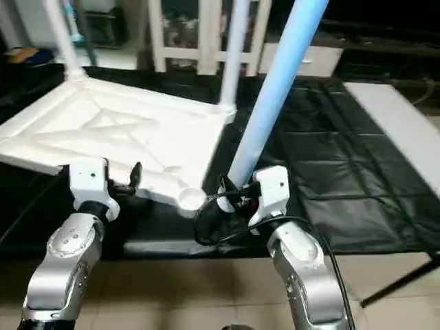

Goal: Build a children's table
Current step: Rotate table base

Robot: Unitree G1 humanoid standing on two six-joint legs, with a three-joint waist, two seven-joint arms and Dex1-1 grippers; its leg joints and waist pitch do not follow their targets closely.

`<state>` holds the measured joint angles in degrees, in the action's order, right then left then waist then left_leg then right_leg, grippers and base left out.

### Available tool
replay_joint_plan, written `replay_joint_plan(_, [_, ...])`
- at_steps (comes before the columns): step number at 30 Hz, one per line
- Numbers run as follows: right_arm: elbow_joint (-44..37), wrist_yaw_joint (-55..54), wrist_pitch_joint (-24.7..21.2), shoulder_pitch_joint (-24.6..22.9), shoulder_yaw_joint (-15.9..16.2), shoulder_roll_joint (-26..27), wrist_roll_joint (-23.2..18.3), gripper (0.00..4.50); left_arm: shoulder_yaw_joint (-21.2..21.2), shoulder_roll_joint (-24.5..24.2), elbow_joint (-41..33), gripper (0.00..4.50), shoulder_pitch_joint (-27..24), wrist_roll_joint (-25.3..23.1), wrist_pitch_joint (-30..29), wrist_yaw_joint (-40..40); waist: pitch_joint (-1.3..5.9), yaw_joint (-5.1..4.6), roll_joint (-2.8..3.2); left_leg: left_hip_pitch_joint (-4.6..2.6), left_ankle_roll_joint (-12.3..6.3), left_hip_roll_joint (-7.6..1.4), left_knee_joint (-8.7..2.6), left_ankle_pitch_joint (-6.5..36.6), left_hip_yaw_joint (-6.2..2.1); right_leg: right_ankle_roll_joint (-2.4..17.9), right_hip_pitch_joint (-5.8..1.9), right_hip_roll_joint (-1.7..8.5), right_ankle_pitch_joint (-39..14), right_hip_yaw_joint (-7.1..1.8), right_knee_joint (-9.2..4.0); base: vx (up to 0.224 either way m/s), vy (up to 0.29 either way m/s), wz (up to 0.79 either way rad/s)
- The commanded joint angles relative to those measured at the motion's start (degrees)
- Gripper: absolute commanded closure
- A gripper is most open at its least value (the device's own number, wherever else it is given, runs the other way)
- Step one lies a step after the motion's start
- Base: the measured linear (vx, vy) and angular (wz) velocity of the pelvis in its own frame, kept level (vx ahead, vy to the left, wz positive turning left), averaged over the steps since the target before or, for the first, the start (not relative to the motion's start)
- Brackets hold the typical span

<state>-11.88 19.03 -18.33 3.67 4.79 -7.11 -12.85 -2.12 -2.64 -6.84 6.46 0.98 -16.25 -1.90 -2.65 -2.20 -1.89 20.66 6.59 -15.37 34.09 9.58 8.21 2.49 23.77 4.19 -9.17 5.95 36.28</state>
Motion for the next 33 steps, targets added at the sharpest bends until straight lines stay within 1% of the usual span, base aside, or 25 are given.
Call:
replay_joint_plan(1, [0.2, -0.1, 1.1, 1.6, -2.1, -0.9, -0.1, 2.65, 1.0, 1.2, 1.5, 0.32, 0.4, -0.7, 0.7, 0.8, 1.85, -0.08, 0.19, -1.36, -7.97, -3.96, -8.56, 33.1, 0.46, 12.1, -0.57, 1.31, -14.7, -1.45, -2.09, 0.018, -0.221, 0.06])
replay_joint_plan(2, [0.9, -0.3, 1.4, 2.3, -2.4, -1.2, 0.3, 2.65, 1.2, 1.3, 2.1, 0.32, 0.8, -1.0, 1.4, 1.4, 2.13, -0.15, -0.93, -2.12, -6.97, 0.38, -4.05, 33.0, 2.74, 12.9, 0.52, 0.47, -21.2, -0.97, -5.43, 0.013, -0.211, 0.05])
replay_joint_plan(3, [1.1, -0.2, 1.6, 2.5, -2.4, -1.4, 0.4, 2.65, 1.4, 1.4, 2.2, 0.32, 1.0, -1.1, 1.4, 1.6, 3.03, 0.87, -3.14, -1.68, -9.58, 8.87, 9.08, 24.9, 4.89, 11.4, 0.32, 1.81, -35.8, -1.62, -10.80, -0.007, -0.181, -0.09])
replay_joint_plan(4, [1.4, 0.0, 1.8, 2.7, -2.5, -1.6, 0.3, 2.65, 1.6, 1.5, 2.3, 0.32, 1.1, -1.3, 1.5, 1.8, 4.11, 1.81, -3.57, 1.57, -10.97, 9.14, 10.54, 20.1, 3.84, 11.4, -3.32, 3.26, -37.6, -3.80, -10.04, -0.007, -0.181, -0.09])
replay_joint_plan(5, [1.8, 0.2, 2.1, 3.1, -2.5, -1.9, 0.5, 2.65, 1.9, 1.5, 2.4, 0.32, 1.3, -1.4, 2.2, 1.7, 3.41, 2.67, -3.32, 2.24, -11.41, 8.44, 11.02, 16.9, 2.27, 11.9, -3.24, 5.01, -36.8, -5.13, -9.88, -0.032, -0.164, -0.06])
replay_joint_plan(7, [2.1, 0.2, 2.1, 3.5, -2.7, -1.8, 0.3, 2.65, 1.5, 2.2, 2.0, 0.32, 1.4, 0.9, 2.4, 0.0, 3.57, 1.78, -1.87, 1.83, -13.00, 8.46, 7.06, 14.5, 0.88, 6.0, -4.39, 4.35, -32.9, -4.44, -10.98, -0.050, -0.129, 0.11])
replay_joint_plan(8, [2.5, 0.2, 2.2, 3.8, -3.0, -1.7, 0.1, 2.65, 0.9, 3.0, 1.6, 0.32, 1.5, 3.2, 1.7, -1.2, 3.82, 1.69, 1.16, -1.14, -15.59, 2.99, 1.30, 8.4, -2.23, -2.4, -2.82, 1.79, -27.2, -1.19, -11.66, -0.062, -0.153, 0.05])
replay_joint_plan(9, [2.6, 0.2, 2.2, 3.9, -3.1, -1.7, 0.1, 2.65, 1.1, 2.6, 1.6, 0.32, 1.8, 2.1, 2.0, -0.5, 3.87, 0.02, 2.15, -1.05, -22.18, -8.27, -3.38, 3.7, -9.22, -7.7, -2.30, 2.39, -18.2, 0.12, -2.14, -0.063, -0.152, -0.01])
replay_joint_plan(11, [2.8, 0.1, 1.8, 4.2, -3.8, -1.5, -0.8, 2.65, 1.7, 1.9, 2.3, 0.32, 2.8, -0.5, 2.5, 1.0, 3.77, -0.07, 0.69, -3.37, -25.49, -4.87, -1.85, 5.1, -5.54, -3.4, 1.75, 3.25, -9.1, -1.82, 1.80, -0.057, -0.121, 0.11])
replay_joint_plan(12, [2.7, -0.6, 1.0, 4.1, -4.8, -0.9, -1.8, 2.65, 2.1, 1.1, 2.8, 0.32, 3.1, -2.1, 2.2, 1.6, 4.06, 1.02, -2.75, 0.20, -20.08, 6.49, 3.89, 12.4, 0.66, 2.3, -2.59, 8.46, -12.2, -8.14, -5.22, -0.067, -0.100, 0.10])
replay_joint_plan(13, [2.7, -0.8, 0.7, 4.1, -5.1, -0.7, -2.2, 2.65, 2.2, 0.8, 3.0, 0.32, 3.1, -2.4, 2.2, 1.6, 3.15, 2.81, -2.70, 2.32, -15.95, 5.33, 7.02, 13.3, -1.29, -0.3, -4.70, 14.50, -24.7, -11.41, -8.14, -0.067, -0.100, 0.10])
replay_joint_plan(14, [2.7, -1.0, 0.3, 4.1, -5.4, -0.5, -2.7, 2.65, 2.3, 0.6, 3.4, 0.32, 3.1, -2.7, 2.4, 1.5, 2.95, 4.40, -2.55, 2.24, -8.88, 5.15, 9.26, 10.7, -3.15, -3.8, -3.48, 15.35, -43.6, -12.90, -9.48, -0.094, -0.097, -0.17])
replay_joint_plan(17, [2.4, -1.2, 0.0, 3.9, -6.0, -0.5, -3.4, 2.65, 2.2, 0.1, 3.7, 0.32, 2.7, -2.2, 3.2, 0.4, 1.97, 4.19, -1.63, 0.38, -6.01, 5.90, 4.27, 6.5, -3.43, 0.1, -2.18, 8.55, -46.2, -6.78, -8.95, -0.091, -0.012, -0.03])
replay_joint_plan(18, [1.9, -0.9, 0.9, 2.9, -5.7, -0.7, -3.0, 2.65, 1.7, -0.5, 3.0, 0.32, 2.4, -1.1, 3.6, -0.7, 1.29, 2.52, 0.41, -1.70, -5.74, 3.39, -1.39, 18.6, -2.71, 1.7, -0.66, 2.17, -34.4, -2.94, -7.27, -0.081, 0.054, 0.18])
replay_joint_plan(20, [1.7, -0.3, 1.2, 2.3, -5.1, -0.6, -2.8, 2.65, 1.3, -0.9, 2.8, 0.32, 2.7, -0.9, 4.4, -0.8, 1.82, 1.21, 2.59, -2.32, -2.88, 1.19, -3.78, 31.0, -3.68, 3.7, -2.40, 1.45, -21.0, -2.29, -6.28, -0.081, 0.061, 0.16])
replay_joint_plan(22, [1.4, 0.1, 1.4, 1.8, -4.4, -0.6, -2.4, 2.65, 1.1, -1.1, 2.7, 0.32, 3.0, -0.3, 4.7, -1.5, 1.72, 0.63, 2.50, -2.05, -2.90, 1.07, -4.61, 33.2, -3.25, 5.3, -3.77, 2.30, -15.7, -2.19, -6.60, -0.076, 0.076, 0.08])
replay_joint_plan(25, [1.4, 0.4, 1.4, 1.3, -2.8, -0.5, -1.5, 2.65, 1.5, -2.0, 3.0, 0.32, 4.3, -0.8, 5.0, -2.1, 0.17, -0.15, 2.52, -4.53, -1.62, 2.88, -3.99, 40.8, -2.04, 0.3, -2.17, 2.72, -35.4, -0.64, -10.39, -0.018, 0.021, 0.03])
replay_joint_plan(26, [1.4, 0.4, 1.4, 1.3, -2.8, -0.5, -1.5, 2.65, 1.5, -2.0, 3.0, 0.32, 4.3, -0.8, 5.0, -2.1, -0.54, -0.32, 3.19, 2.80, -1.89, 3.16, -9.01, 47.7, -4.46, -3.1, -9.05, 2.62, -39.6, 3.31, -6.13, -0.098, 0.039, 0.19])
replay_joint_plan(27, [1.5, 0.4, 1.2, 1.4, -2.9, -0.5, -1.6, 2.65, 1.6, -2.0, 3.2, 0.32, 4.5, -1.1, 5.2, -2.1, -0.20, 3.36, 5.09, 6.79, -0.29, 4.40, -12.26, 53.7, -3.60, -0.6, -13.41, 0.51, -29.0, 1.98, 4.83, -0.064, 0.007, 0.55])
replay_joint_plan(28, [2.3, 0.1, 1.4, 2.1, -3.4, -0.5, -1.5, 2.65, 1.7, -2.0, 3.5, 0.32, 4.9, -1.3, 5.2, -2.1, 1.08, 3.97, 3.33, 5.19, -5.18, 5.96, -9.28, 46.4, -2.89, -1.4, -11.86, 0.37, -25.8, -1.79, 5.87, -0.064, 0.007, 0.55])
replay_joint_plan(29, [2.6, -0.2, 1.6, 2.4, -3.6, -0.5, -1.4, 2.65, 1.8, -2.1, 3.6, 0.32, 5.0, -1.3, 5.2, -2.1, 0.41, 2.39, -0.73, -4.15, -5.94, 8.31, 4.96, 30.0, -2.40, -0.2, -2.99, 8.13, -60.6, -4.03, -9.16, 0.053, -0.074, 0.73])
replay_joint_plan(30, [3.0, -0.5, 1.8, 2.7, -3.9, -0.5, -1.3, 2.65, 1.9, -2.1, 3.6, 0.32, 5.0, -1.4, 5.1, -2.1, 0.45, 0.54, -1.71, 1.44, -8.68, 8.16, 13.52, 11.8, -3.50, 4.5, -7.69, 13.14, -73.9, -5.14, -13.17, 0.139, -0.039, 0.57])
replay_joint_plan(31, [3.2, -0.7, 2.2, 3.0, -4.1, -0.7, -1.2, 2.65, 2.0, -2.3, 3.7, 0.32, 5.0, -1.3, 5.2, -2.2, 0.40, 2.11, 1.05, 2.87, -8.70, 6.80, 12.29, 10.0, -4.18, 5.4, -10.49, 14.82, -69.5, -6.03, -12.09, 0.139, -0.039, 0.57])
replay_joint_plan(32, [3.5, -0.8, 2.4, 3.4, -4.6, -0.6, -1.6, 2.65, 2.0, -2.3, 3.7, 0.32, 5.0, -1.2, 5.2, -2.2, 0.41, 2.79, 1.04, 3.54, -9.83, 4.27, 9.39, 13.6, -4.16, 6.7, -11.94, 14.09, -59.2, -4.42, -11.10, 0.119, 0.036, 0.60])
replay_joint_plan(33, [3.8, -1.1, 2.4, 3.9, -5.5, -0.3, -2.3, 2.65, 2.1, -2.3, 3.8, 0.32, 5.0, -1.1, 5.2, -2.4, 0.93, 1.79, 2.36, -4.25, -5.85, 3.61, 2.12, 22.3, -3.55, 9.6, -8.46, 4.51, -43.2, -1.66, -7.21, 0.025, 0.031, 0.59])
